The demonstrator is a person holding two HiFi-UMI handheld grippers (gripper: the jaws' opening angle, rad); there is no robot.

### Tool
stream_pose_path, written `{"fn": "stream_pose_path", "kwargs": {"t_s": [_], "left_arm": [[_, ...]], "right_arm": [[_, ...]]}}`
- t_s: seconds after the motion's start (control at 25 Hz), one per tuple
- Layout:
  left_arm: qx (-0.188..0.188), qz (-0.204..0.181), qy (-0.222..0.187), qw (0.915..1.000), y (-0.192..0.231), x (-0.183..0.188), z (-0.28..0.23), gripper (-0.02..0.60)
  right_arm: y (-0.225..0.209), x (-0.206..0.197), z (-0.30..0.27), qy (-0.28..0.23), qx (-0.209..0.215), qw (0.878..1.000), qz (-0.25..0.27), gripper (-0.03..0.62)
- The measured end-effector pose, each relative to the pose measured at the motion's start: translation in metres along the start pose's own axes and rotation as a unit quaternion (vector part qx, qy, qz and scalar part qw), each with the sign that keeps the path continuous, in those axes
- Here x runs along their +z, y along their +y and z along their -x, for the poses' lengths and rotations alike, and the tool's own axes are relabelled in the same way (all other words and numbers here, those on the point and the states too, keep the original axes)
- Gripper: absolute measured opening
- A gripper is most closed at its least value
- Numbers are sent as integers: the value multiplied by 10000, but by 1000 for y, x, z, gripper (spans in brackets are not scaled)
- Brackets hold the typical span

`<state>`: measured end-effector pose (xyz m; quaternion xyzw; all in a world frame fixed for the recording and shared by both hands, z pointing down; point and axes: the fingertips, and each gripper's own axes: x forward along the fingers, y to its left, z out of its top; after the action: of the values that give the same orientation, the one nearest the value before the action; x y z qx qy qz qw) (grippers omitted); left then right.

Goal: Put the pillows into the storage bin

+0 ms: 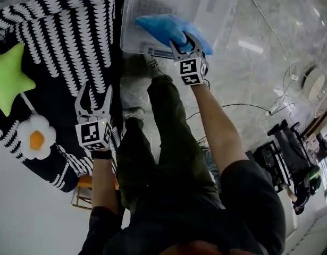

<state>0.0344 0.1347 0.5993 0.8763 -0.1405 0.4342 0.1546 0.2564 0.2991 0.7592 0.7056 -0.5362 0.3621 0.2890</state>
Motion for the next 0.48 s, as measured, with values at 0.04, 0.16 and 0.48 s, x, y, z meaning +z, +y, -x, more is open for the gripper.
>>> {"fn": "stream_pose_path", "kwargs": {"t_s": [0.04,0.16,0.48], "left_arm": [[18,21,-4,10000,1,0,0,295],[58,55,-47,10000,6,2,1,295],[216,223,-116,9995,18,11,10,295]], "right_arm": [[2,-6,-2,106,64,9999,26,219],[8,-12,-7,319,232,9992,119,222],[6,-6,3,570,268,9980,68,222]]}}
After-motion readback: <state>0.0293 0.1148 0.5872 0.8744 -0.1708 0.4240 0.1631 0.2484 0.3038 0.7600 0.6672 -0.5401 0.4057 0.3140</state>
